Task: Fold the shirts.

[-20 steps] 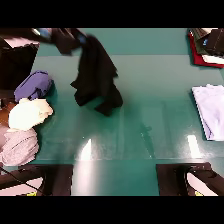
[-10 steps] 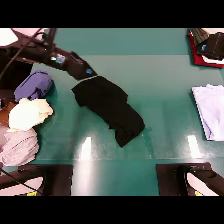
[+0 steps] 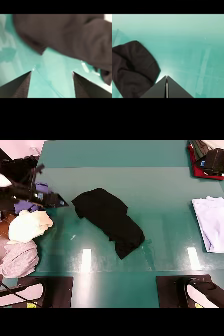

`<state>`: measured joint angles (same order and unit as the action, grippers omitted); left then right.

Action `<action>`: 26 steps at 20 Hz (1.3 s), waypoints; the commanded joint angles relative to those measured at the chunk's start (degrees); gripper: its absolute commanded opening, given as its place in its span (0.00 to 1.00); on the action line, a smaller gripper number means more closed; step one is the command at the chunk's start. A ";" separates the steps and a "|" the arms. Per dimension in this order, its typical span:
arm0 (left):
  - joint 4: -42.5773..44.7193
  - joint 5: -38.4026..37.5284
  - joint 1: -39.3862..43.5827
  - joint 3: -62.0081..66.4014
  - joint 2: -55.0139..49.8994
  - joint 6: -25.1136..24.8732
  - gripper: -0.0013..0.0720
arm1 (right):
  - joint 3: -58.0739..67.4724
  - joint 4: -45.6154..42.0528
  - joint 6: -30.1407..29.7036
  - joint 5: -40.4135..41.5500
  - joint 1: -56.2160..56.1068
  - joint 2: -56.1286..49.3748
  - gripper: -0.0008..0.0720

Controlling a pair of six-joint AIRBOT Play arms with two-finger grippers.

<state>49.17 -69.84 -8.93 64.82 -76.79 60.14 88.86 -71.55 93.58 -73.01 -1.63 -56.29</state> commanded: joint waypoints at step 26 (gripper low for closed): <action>-1.42 16.46 7.21 1.84 -4.07 -3.43 0.05 | -16.55 5.70 0.07 -11.28 -0.04 3.48 0.14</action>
<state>44.45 -50.09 -1.61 62.33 -83.35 56.71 81.14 -69.82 93.67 -82.06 -1.63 -54.83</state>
